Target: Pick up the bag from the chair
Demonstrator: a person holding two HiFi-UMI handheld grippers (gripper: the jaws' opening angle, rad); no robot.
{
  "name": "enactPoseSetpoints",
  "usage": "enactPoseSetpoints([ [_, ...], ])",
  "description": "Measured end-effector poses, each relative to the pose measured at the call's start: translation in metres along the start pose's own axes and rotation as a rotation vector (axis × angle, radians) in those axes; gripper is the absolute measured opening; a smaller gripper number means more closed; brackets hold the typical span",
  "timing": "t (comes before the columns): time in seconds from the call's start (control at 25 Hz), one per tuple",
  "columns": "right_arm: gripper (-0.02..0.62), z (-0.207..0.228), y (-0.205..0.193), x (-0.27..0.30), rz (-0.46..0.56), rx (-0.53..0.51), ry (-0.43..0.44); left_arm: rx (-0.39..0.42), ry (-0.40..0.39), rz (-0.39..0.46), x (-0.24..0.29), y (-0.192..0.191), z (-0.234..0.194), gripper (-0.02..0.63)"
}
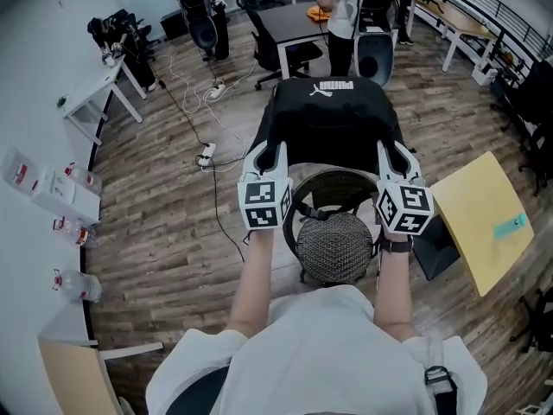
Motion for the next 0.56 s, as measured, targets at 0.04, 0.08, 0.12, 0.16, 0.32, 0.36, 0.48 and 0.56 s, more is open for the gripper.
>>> enactPoseSetpoints([
  [0.04,0.052,0.000,0.000,0.000,0.000,0.000,0.000,-0.002,0.000,0.000,0.000,0.000,0.000,0.044],
  [0.08,0.052,-0.001,0.000,0.000,0.000,0.000,0.001,-0.003,0.001,0.001,0.000,0.000,-0.001,0.044],
  [0.12,0.052,-0.001,0.000,0.001,0.001,-0.001,0.001,-0.004,0.001,0.002,0.000,0.000,-0.002,0.044],
  [0.16,0.052,-0.001,0.001,0.001,0.002,-0.003,0.001,-0.005,0.001,0.003,0.000,0.001,-0.002,0.045],
  [0.32,0.052,0.003,-0.002,0.001,0.002,-0.010,-0.005,-0.007,-0.003,0.006,0.004,-0.003,0.002,0.044],
  [0.36,0.052,0.005,-0.003,0.000,0.001,-0.010,-0.007,-0.008,-0.005,0.006,0.005,-0.004,0.003,0.045],
  [0.48,0.052,0.008,-0.004,0.000,0.000,-0.010,-0.012,-0.009,-0.013,0.007,0.008,-0.005,0.005,0.046],
  [0.56,0.052,0.010,-0.004,0.001,0.000,-0.012,-0.017,-0.010,-0.019,0.007,0.010,-0.005,0.006,0.046],
])
Point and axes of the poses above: the fingertips, and each gripper's own axes: x forward along the fingers, z to its right, y out of its top, the point moved 7 cm from there along -x, backward along the fingers, and after that the axes turned 13 degrees about -y, right-handed, at the moved point
